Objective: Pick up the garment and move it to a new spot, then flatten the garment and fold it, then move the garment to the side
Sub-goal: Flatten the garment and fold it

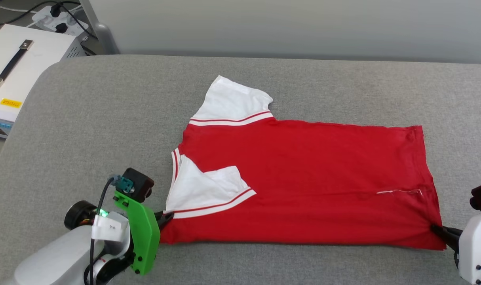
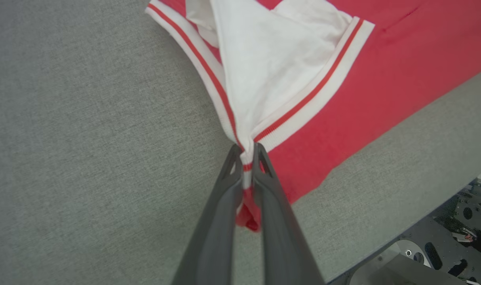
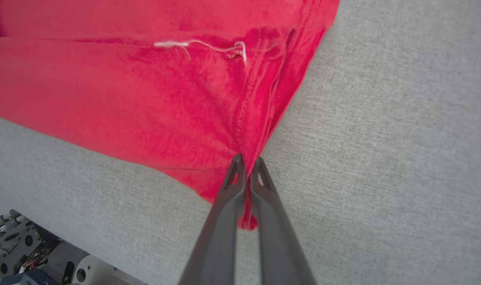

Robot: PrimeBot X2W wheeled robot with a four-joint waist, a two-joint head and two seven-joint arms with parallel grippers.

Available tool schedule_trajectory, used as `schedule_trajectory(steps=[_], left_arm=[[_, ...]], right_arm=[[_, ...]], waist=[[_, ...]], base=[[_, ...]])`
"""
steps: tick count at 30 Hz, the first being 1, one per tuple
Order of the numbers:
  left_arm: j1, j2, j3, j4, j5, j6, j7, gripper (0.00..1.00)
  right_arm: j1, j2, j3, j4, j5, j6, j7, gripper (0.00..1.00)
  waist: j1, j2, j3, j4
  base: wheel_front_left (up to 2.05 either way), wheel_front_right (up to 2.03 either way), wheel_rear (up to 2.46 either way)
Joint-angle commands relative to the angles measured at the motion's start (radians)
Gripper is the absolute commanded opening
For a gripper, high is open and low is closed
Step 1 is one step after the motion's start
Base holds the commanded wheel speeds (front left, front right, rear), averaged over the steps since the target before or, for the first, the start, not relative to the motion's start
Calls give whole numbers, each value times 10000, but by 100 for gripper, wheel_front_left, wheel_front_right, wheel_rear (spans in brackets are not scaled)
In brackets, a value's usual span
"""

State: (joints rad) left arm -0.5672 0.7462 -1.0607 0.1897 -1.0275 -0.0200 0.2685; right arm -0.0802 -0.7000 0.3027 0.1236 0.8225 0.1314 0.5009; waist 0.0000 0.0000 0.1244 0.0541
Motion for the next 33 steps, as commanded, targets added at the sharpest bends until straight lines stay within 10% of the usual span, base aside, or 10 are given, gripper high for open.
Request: schedule_trajectory(steps=[1,20,22,23,24,25,33], left_arm=[[261,144,-23,-155,-28,133,51,0],[990,-238,-240,432,-482,343,2,0],[959,-294,-214,633,-517,249,-63,0],[930,-302,-167,708,-516,233,-150,0],[902,-295,-135,747,-500,226,-214,34],[853,-274,-97,768,-444,223,-318,100],[282,386,447,19,-375,254,-583,100]], right_arm=[[296,-47,-173,-103,3,-7,49,0],[794,853,-1108,492,-423,-7,834,0],[738,921,-1083,606,-402,-7,703,28],[714,941,-1074,625,-430,-7,571,80],[699,959,-1085,628,-447,-7,455,100],[701,989,-1108,622,-441,-7,329,100],[707,1112,-1675,78,-856,-7,-1393,100]], waist=[[0,0,-57,-4],[0,0,490,-112],[0,0,440,-104],[0,0,388,-101],[0,0,340,-99],[0,0,260,-94],[0,0,-126,-183]], base=[[0,0,0],[0,0,0],[0,0,0],[0,0,0],[0,0,0],[0,0,0],[0,0,0]])
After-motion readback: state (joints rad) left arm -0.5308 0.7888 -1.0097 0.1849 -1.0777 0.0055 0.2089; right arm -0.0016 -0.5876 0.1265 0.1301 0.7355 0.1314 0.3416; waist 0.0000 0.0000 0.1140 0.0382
